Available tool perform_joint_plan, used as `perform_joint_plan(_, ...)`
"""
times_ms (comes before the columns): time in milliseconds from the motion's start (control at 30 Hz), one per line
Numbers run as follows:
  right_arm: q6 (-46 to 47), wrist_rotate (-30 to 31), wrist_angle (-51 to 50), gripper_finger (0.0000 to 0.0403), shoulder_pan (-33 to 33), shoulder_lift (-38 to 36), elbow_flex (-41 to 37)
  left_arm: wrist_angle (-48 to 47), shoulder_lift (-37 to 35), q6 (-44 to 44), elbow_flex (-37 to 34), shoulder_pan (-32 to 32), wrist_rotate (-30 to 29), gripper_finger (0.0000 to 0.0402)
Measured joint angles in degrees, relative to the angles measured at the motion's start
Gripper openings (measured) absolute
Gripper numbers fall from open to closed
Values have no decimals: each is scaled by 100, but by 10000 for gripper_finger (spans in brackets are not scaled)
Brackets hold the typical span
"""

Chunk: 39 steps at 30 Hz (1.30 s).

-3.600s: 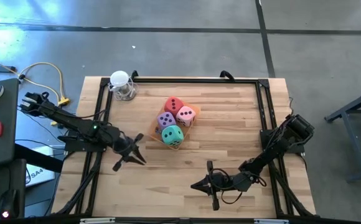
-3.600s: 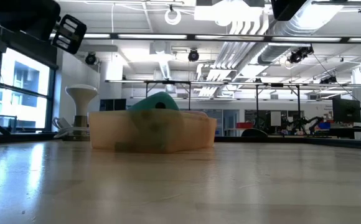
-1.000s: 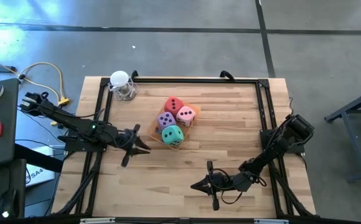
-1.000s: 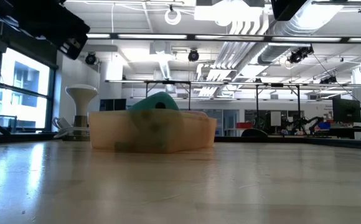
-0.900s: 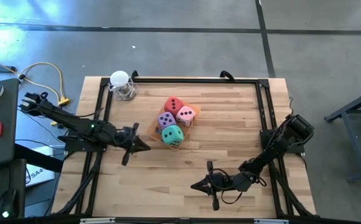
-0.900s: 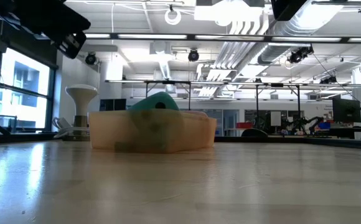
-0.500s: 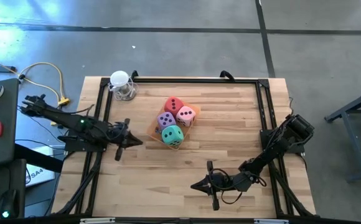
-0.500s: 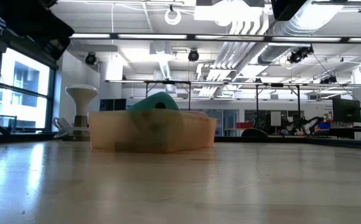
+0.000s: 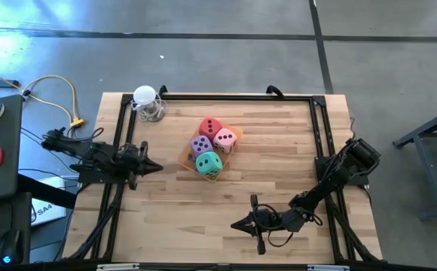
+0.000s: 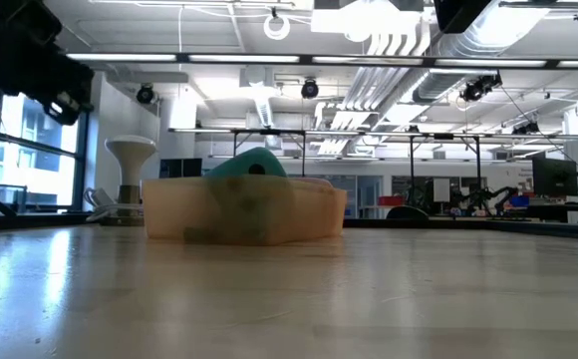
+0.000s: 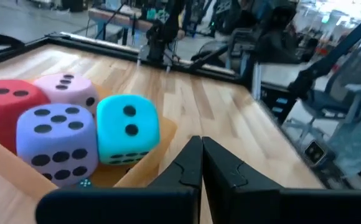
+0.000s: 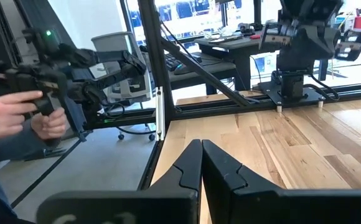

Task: Pick & Place Dice
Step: Return to Home Position

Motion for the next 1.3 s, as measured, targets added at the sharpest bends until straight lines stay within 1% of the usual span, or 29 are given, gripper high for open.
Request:
perform_joint_plan(100, 1, 3, -27, 2, 1, 0, 4, 98, 47, 36, -148, 2, 1, 0)
perform_joint_plan(200, 1, -4, -169, 2, 1, 2, 5, 494, 90, 239, -271, 12, 141, 0)
perform_joint_plan(267, 1, -6, -234, 2, -2, 4, 6, 663, 85, 468, -331, 13, 473, 0)
perform_joint_plan(400, 1, 2, -341, 2, 1, 4, 4, 1022, 83, 1027, -484, 13, 1458, 0)
perform_joint_plan(433, 1, 0, -337, 2, 1, 4, 4, 1081, 84, 1059, -512, 9, 1508, 0)
perform_joint_plan(600, 0, -2, -353, 2, -1, 4, 4, 1149, 93, 814, -589, 81, 1160, 0)
perform_joint_plan(867, 1, -4, -398, 2, -1, 4, 2, 1107, 401, 703, -594, 353, 1228, 0)
perform_joint_plan(1033, 1, -4, -405, 2, 1, 4, 2, 1136, 659, 728, -600, 411, 1225, 0)
perform_joint_plan(1133, 1, -4, -420, 2, 1, 4, 2, 1358, 804, 732, -620, 411, 1197, 0)
perform_joint_plan(1300, 1, -3, -422, 2, 0, 4, 2, 1996, 885, 732, -620, 411, 1186, 0)
